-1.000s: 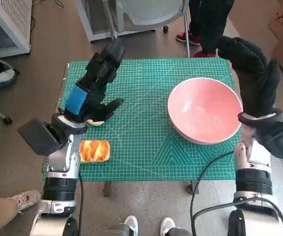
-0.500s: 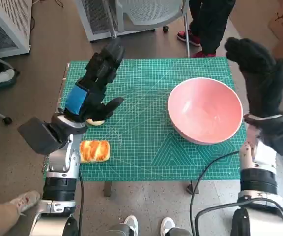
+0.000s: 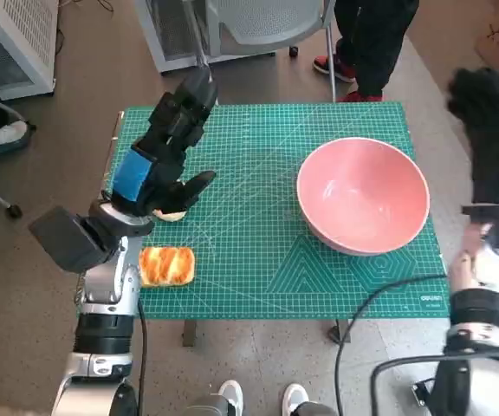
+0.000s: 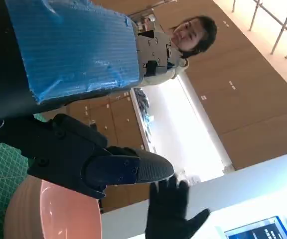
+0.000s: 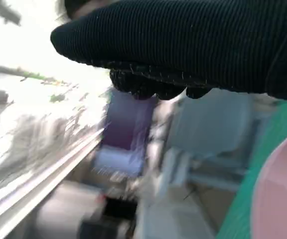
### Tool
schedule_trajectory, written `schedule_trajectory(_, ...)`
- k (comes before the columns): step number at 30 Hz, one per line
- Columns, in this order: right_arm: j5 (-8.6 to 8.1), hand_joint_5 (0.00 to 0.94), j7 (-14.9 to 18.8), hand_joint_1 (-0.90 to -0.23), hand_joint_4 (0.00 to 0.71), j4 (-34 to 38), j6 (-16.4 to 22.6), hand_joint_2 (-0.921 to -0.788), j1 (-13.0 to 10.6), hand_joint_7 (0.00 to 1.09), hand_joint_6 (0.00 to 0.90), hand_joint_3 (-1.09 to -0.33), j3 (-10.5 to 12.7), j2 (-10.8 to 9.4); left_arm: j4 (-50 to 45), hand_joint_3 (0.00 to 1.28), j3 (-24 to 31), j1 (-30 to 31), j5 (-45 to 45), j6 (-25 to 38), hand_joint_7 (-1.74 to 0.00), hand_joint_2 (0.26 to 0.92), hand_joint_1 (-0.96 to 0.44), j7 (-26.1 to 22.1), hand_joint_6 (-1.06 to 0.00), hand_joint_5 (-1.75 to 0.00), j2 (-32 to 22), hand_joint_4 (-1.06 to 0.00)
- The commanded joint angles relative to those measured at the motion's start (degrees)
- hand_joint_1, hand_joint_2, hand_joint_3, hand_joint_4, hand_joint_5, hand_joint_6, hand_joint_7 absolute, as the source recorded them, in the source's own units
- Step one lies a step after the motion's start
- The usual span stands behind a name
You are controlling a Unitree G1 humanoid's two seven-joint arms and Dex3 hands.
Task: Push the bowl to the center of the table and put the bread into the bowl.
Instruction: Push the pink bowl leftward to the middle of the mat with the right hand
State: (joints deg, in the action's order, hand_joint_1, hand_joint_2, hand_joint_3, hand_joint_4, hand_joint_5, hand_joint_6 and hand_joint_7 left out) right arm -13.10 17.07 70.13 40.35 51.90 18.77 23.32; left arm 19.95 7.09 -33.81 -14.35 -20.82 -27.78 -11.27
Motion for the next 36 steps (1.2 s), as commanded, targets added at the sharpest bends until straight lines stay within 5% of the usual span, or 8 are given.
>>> schedule_trajectory(1,2.00,0.000,-5.3,-0.433,0.271,4.0,-5.2,-0.921,-0.6,0.00,0.370,-0.581,0.1,-0.2,-0.5,0.41,0.1,0.0,-0.6,0.4,-0.21,0.830,-0.53,0.4,0.00,0.00,0.3,0.00)
schedule_trajectory(14,2.67,0.004,-9.0,-0.464,0.256,6.4,-16.8,-0.921,-3.1,0.01,0.372,-0.554,1.2,-4.6,-0.9,0.41,0.3,0.5,-0.9,0.5,-0.22,0.830,-0.53,0.4,0.00,0.00,0.4,0.00)
schedule_trajectory(24,2.46,0.006,-8.3,-0.450,0.270,6.2,-20.2,-0.921,-3.5,0.01,0.388,-0.534,2.0,-9.0,-2.1,0.41,0.7,1.3,-1.3,1.2,-0.23,0.832,-0.53,0.4,0.00,0.00,0.1,0.00)
schedule_trajectory(36,1.70,0.000,-7.3,-0.411,0.245,6.0,-22.5,-0.921,-1.5,0.00,0.370,-0.597,3.0,-13.5,-3.9,0.41,0.9,2.7,-1.5,2.0,-0.23,0.832,-0.53,0.6,0.00,0.00,-0.3,0.00)
